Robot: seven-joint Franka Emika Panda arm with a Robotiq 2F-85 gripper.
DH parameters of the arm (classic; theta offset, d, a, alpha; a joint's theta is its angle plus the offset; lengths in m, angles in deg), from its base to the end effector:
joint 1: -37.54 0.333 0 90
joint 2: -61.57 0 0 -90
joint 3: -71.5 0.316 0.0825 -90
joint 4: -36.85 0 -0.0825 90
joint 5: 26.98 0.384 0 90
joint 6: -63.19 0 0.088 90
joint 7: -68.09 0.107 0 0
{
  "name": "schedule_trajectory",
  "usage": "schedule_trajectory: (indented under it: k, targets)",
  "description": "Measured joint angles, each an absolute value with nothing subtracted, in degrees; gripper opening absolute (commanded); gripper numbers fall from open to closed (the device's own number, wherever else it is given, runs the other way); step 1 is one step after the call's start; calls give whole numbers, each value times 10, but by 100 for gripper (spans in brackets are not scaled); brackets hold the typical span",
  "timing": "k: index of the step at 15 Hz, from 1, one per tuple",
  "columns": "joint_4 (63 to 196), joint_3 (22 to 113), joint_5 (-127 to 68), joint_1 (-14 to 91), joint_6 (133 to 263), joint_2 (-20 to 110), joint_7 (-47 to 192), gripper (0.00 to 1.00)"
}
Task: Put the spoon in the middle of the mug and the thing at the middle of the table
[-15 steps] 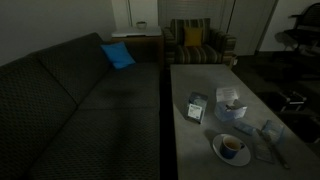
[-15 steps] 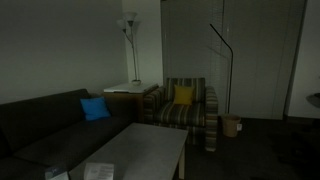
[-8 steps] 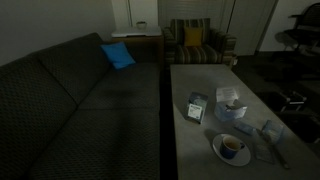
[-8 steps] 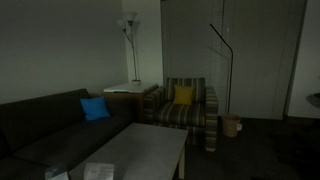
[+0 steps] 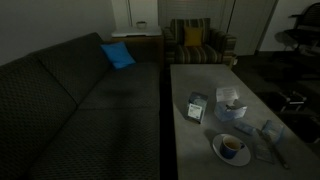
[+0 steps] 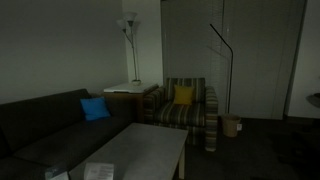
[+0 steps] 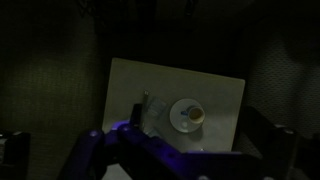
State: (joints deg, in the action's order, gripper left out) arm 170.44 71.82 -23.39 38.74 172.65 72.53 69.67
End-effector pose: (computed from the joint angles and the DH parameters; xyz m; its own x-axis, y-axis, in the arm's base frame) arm 0.4499 0.0164 0.3972 0.9730 -0.0229 -0.2297 -0.0342 -0.9984 -0.0454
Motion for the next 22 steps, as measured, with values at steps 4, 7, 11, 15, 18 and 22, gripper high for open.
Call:
schedule_trajectory:
  k: [4,7,11,15,18,22]
  targets:
    - [1698,705,-225,386,1740,681,671,100]
    - [1689,701,-221,383,1741,652,649,100]
    - [1683,700,-220,383,1741,644,644,100]
    - [1683,704,-221,386,1741,640,643,100]
    - [1684,713,-222,391,1744,624,641,100]
    - [1685,716,-228,394,1771,590,634,100]
